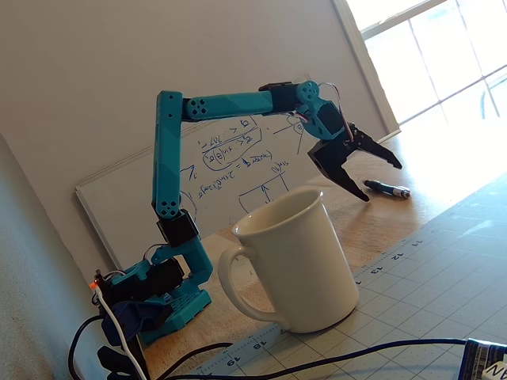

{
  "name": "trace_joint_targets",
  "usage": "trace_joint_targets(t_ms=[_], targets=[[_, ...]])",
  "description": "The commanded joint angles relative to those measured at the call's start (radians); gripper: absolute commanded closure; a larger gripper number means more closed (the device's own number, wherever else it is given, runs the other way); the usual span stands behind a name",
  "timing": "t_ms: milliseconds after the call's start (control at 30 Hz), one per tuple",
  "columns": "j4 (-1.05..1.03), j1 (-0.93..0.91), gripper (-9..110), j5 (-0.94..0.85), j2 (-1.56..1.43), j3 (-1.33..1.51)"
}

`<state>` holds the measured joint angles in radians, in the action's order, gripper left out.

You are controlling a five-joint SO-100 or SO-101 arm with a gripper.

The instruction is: Grasp a pen and put it in a mug.

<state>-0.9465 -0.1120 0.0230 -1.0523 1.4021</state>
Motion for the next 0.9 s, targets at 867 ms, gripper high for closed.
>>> trace_joint_targets(t_ms=[867], targets=[[0.002,-0.003,84,-0.005,0.087,0.017]])
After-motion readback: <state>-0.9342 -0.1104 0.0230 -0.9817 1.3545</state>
